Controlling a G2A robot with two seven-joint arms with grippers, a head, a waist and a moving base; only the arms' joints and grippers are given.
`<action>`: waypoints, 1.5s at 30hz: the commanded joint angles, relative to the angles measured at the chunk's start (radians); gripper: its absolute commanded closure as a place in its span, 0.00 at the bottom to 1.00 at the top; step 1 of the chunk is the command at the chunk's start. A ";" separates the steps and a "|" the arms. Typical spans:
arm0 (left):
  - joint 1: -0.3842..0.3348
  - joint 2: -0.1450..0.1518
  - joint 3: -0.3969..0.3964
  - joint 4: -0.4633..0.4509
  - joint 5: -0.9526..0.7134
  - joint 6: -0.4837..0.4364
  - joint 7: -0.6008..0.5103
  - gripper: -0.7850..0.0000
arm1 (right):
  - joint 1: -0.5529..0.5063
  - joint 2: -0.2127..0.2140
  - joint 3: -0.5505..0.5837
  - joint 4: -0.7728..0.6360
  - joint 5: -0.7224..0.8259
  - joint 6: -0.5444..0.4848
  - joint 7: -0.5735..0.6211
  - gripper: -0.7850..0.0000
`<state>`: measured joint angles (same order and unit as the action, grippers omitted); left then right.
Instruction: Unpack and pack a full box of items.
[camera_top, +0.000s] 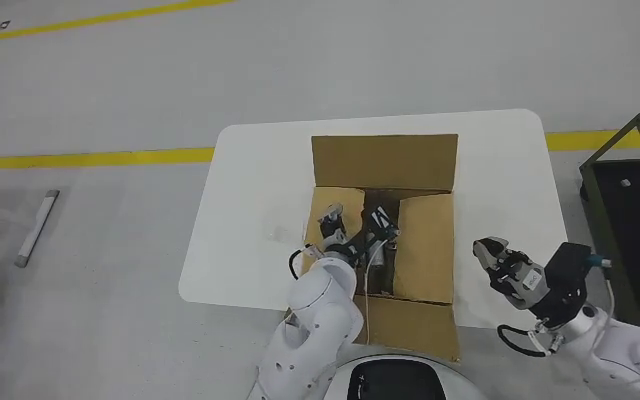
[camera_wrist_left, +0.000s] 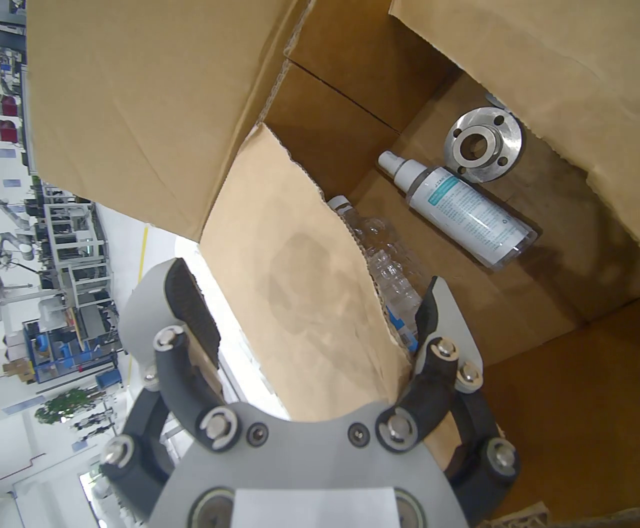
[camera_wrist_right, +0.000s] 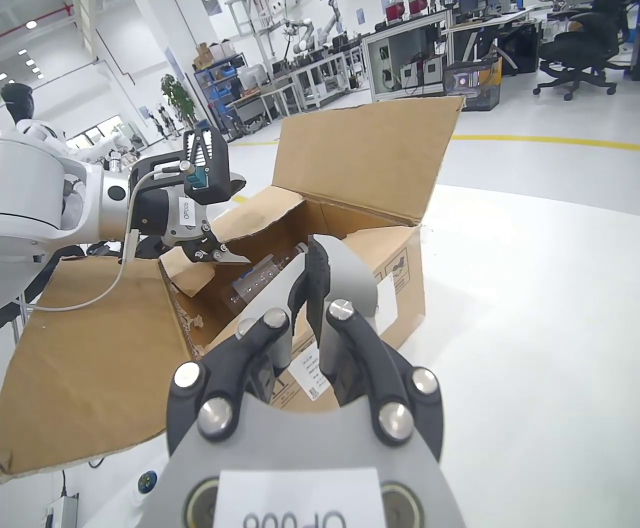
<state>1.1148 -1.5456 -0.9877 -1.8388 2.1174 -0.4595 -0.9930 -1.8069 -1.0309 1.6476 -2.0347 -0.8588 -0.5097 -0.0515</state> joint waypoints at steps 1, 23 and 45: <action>0.001 0.000 -0.002 0.000 0.003 0.001 0.005 0.79 | 0.006 -0.001 -0.003 0.001 0.002 0.000 0.003 1.00; -0.058 -0.036 -0.097 -0.095 -0.322 0.193 -0.112 0.23 | 0.088 -0.008 -0.019 0.029 0.014 -0.017 0.056 1.00; -0.147 0.001 -0.243 -0.087 -0.038 0.052 0.042 0.00 | 0.206 -0.010 -0.082 0.116 0.032 -0.046 0.196 1.00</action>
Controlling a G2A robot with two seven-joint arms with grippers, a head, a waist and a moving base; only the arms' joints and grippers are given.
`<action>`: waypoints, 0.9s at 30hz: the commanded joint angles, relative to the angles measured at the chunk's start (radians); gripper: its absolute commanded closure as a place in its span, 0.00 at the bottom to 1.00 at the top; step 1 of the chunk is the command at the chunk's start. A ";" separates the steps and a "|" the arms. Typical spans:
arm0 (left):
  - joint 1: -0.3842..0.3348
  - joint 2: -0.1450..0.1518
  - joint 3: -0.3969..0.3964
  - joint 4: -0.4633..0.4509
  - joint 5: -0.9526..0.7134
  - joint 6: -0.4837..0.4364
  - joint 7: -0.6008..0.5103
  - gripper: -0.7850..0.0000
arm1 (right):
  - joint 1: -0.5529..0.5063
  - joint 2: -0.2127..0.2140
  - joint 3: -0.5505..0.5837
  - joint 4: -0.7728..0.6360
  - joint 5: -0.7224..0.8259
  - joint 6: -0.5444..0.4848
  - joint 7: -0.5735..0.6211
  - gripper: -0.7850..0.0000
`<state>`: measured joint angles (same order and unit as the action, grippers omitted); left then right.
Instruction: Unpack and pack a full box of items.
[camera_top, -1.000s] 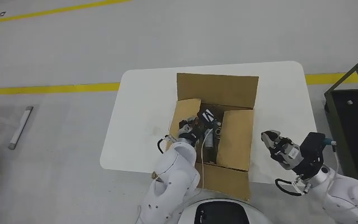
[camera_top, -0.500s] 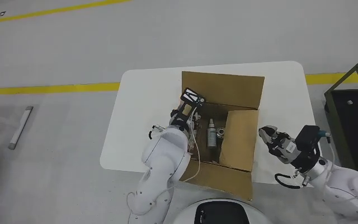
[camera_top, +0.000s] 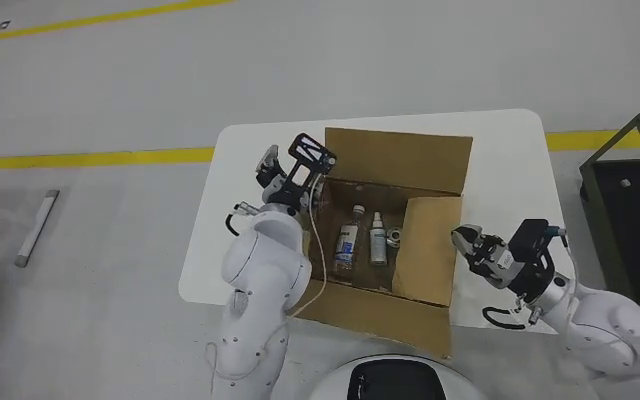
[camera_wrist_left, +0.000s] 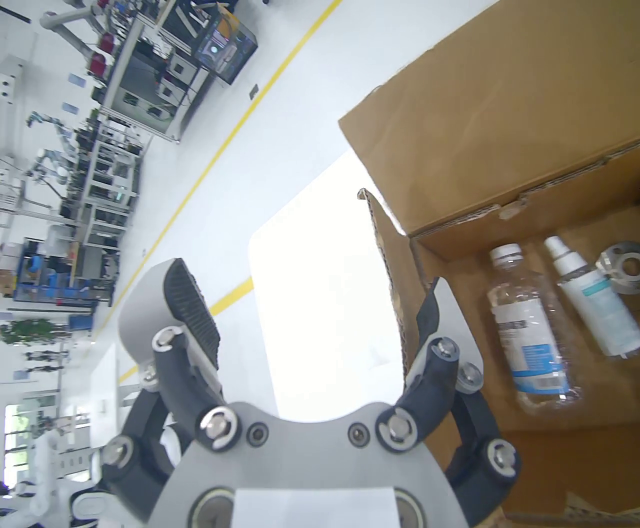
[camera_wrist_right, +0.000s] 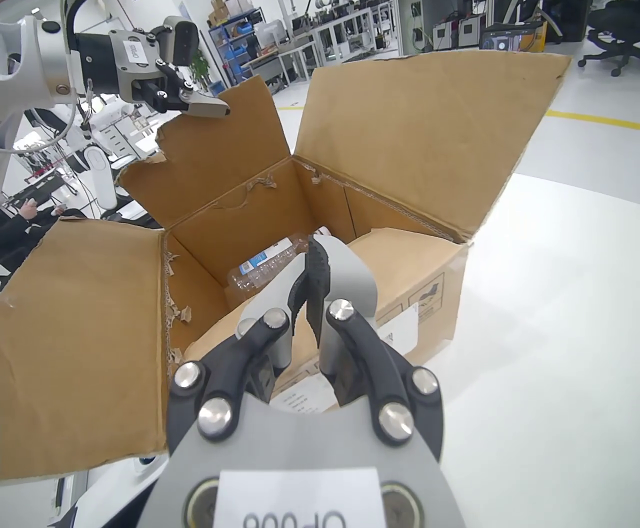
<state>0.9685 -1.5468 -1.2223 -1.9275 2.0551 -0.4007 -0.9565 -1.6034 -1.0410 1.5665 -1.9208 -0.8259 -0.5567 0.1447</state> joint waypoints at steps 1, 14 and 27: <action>0.000 0.006 -0.014 0.008 0.054 -0.014 0.017 0.00 | 0.004 0.000 -0.002 0.004 -0.001 0.002 0.000 1.00; 0.043 0.026 -0.040 0.105 0.256 -0.006 0.116 0.00 | 0.019 -0.004 -0.010 0.025 0.000 0.014 -0.009 1.00; 0.063 0.028 -0.044 0.169 0.291 0.018 0.142 0.00 | 0.004 -0.008 0.008 0.027 0.011 0.036 -0.052 1.00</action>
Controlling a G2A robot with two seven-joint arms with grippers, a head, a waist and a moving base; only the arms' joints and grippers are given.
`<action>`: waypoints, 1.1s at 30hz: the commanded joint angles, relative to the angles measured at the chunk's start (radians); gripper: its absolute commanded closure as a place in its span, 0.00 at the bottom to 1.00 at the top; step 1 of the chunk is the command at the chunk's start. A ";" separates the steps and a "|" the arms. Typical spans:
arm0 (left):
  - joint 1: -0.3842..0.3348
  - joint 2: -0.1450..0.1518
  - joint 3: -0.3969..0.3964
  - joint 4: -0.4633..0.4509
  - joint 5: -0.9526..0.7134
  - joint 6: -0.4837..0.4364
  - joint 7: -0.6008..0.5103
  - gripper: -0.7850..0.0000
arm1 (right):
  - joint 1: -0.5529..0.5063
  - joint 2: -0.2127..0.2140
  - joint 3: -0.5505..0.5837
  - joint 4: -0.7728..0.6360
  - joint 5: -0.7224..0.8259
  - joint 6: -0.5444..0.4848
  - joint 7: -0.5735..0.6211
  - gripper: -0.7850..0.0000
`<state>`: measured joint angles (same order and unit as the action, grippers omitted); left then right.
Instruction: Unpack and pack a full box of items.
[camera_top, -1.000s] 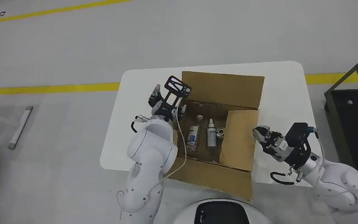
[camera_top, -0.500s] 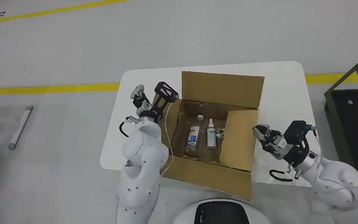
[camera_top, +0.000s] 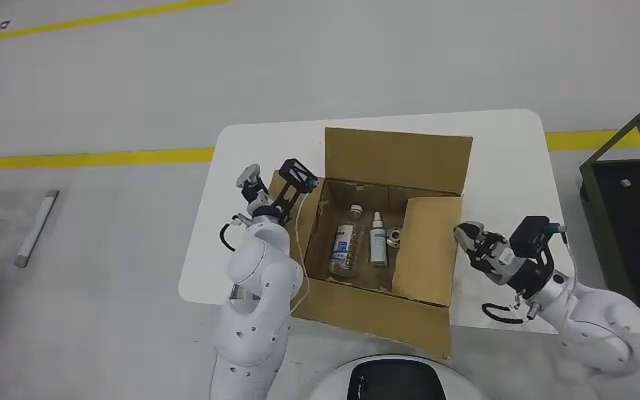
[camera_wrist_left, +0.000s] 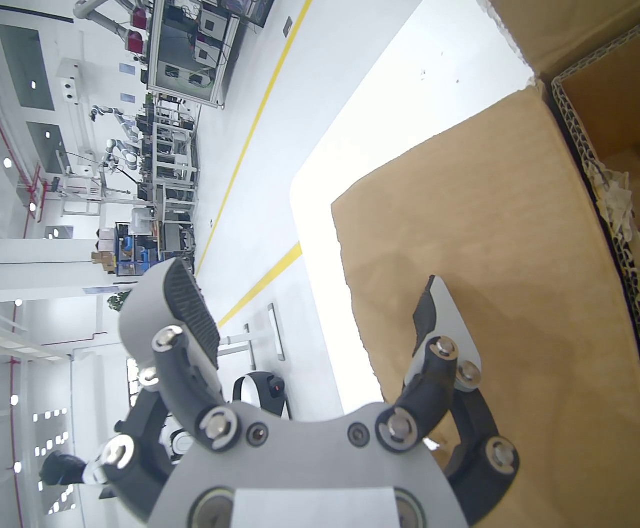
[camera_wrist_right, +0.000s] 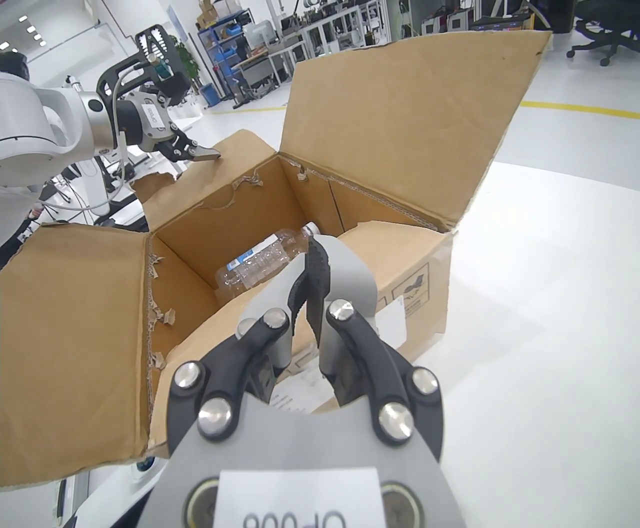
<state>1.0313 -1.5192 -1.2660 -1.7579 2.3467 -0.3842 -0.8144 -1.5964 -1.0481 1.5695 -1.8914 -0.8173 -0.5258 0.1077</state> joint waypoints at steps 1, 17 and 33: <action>0.001 0.000 -0.002 -0.003 -0.001 0.002 0.000 0.00 | -0.011 -0.002 0.013 -0.004 0.013 0.011 -0.036 1.00; -0.017 -0.020 -0.043 -0.118 -0.307 0.087 -0.010 0.00 | -0.036 -0.022 0.020 0.088 0.115 0.194 -0.066 1.00; 0.007 -0.030 0.022 -0.299 -0.536 0.059 -0.111 0.00 | 0.199 -0.037 -0.127 0.237 -0.014 0.140 0.003 1.00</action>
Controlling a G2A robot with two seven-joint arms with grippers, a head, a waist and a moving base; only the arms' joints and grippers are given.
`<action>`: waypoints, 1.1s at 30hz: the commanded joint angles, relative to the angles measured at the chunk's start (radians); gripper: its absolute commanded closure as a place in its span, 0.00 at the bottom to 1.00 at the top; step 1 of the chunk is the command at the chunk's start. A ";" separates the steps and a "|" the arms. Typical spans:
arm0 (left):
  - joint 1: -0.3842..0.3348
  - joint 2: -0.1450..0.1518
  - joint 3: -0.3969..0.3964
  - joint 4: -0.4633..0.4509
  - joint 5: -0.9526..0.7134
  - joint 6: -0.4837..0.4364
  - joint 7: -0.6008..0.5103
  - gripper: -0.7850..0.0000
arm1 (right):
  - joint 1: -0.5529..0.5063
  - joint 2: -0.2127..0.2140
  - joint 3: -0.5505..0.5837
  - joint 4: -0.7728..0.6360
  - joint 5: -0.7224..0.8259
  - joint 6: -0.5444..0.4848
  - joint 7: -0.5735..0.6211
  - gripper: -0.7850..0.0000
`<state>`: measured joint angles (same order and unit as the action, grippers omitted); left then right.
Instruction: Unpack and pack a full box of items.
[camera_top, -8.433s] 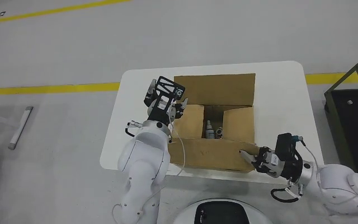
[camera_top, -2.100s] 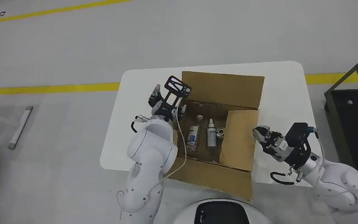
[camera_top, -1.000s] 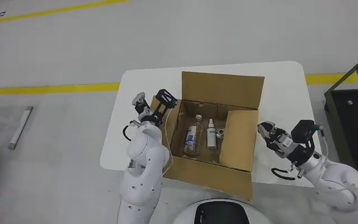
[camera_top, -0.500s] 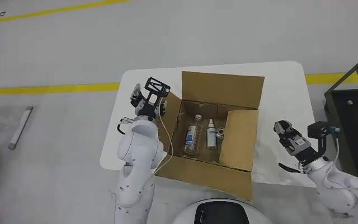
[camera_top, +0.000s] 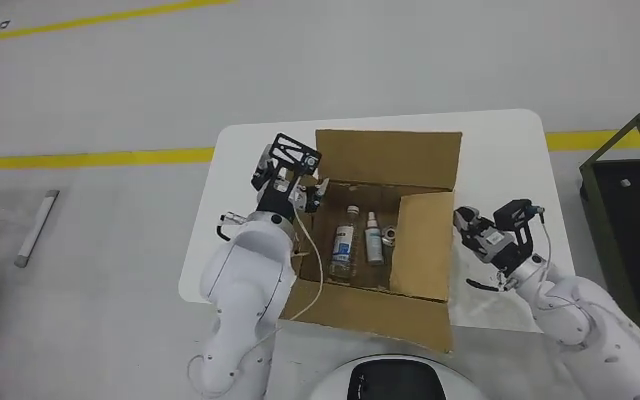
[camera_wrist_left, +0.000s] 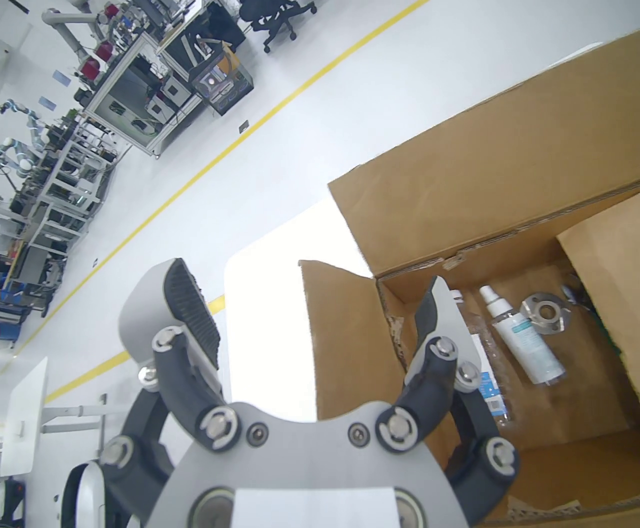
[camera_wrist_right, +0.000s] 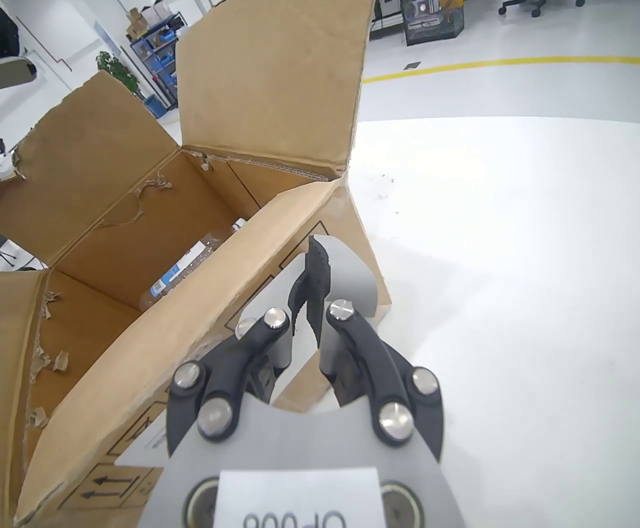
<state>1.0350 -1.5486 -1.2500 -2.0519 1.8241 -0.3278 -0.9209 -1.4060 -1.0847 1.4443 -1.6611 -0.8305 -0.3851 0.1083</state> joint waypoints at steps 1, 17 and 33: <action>0.007 -0.002 0.013 -0.012 -0.022 0.013 -0.012 0.00 | 0.019 -0.001 -0.006 0.014 0.000 -0.005 0.006 1.00; 0.012 -0.026 0.161 0.009 -0.399 0.067 -0.202 0.00 | 0.012 -0.006 -0.006 0.041 -0.026 -0.006 -0.046 1.00; 0.034 -0.039 0.144 0.038 -0.595 0.229 -0.176 0.00 | -0.373 -0.005 0.151 -0.259 -0.112 0.132 -0.241 1.00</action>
<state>1.0717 -1.5840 -1.1045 -2.0221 1.3114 -0.1570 -1.0890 -1.7680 -1.0887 1.5921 -1.9119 -0.9373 -0.2600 -0.1265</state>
